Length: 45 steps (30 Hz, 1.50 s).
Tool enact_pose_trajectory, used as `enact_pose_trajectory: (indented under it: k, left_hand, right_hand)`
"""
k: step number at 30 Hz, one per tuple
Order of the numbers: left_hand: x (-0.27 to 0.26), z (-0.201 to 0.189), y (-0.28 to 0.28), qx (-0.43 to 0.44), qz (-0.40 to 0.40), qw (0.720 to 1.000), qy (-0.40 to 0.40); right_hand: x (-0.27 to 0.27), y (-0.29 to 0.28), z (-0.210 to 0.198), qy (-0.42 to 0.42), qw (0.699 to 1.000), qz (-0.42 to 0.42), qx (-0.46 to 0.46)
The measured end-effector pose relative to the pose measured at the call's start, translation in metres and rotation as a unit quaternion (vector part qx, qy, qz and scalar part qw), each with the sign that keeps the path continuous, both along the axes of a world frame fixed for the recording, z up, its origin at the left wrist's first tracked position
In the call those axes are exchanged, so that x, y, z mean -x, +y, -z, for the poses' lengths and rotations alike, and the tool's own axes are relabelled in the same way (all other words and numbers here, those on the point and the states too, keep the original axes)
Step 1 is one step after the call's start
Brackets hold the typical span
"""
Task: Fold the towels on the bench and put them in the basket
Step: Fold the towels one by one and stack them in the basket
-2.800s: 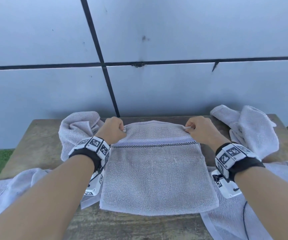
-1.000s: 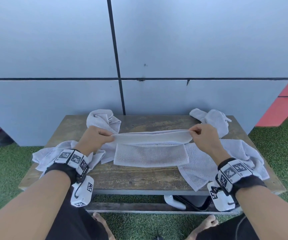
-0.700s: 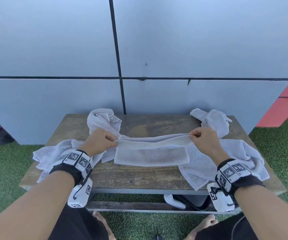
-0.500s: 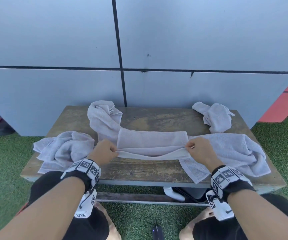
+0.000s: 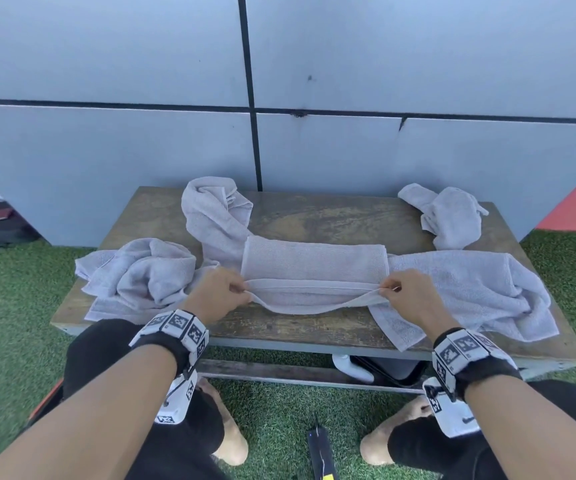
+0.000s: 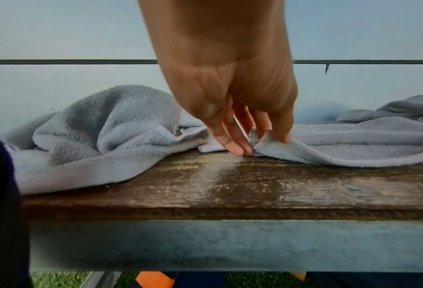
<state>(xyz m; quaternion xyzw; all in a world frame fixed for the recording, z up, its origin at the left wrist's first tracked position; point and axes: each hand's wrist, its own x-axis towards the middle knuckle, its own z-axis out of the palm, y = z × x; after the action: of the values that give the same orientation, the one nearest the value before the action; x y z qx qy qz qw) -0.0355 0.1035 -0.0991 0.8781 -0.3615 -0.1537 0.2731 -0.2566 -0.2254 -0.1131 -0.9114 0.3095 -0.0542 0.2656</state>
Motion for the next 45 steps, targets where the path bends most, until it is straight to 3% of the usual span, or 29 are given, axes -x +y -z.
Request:
enact_pose_trajectory:
  k: [11, 17, 28, 38, 45]
  left_hand:
    - [0.011, -0.01, -0.004, -0.005, 0.007, 0.999, -0.044]
    - [0.006, -0.03, -0.006, 0.047, -0.009, 0.998, -0.052]
    - [-0.028, -0.109, -0.044, 0.13, -0.023, 0.99, -0.051]
    - [-0.049, -0.138, -0.053, 0.146, 0.009, 0.986, -0.08]
    - [-0.077, -0.198, -0.071, 0.104, 0.07, 0.985, -0.115]
  right_hand:
    - [0.002, 0.007, -0.012, -0.009, 1.0, 0.013, -0.023]
    - [0.0, 0.007, -0.03, -0.082, 0.996, 0.038, 0.005]
    - [-0.015, -0.021, -0.097, -0.238, 0.969, 0.055, 0.037]
    - [-0.026, -0.035, -0.131, -0.249, 0.965, 0.044, 0.068]
    - [-0.045, -0.058, -0.175, -0.182, 0.972, -0.029, 0.145]
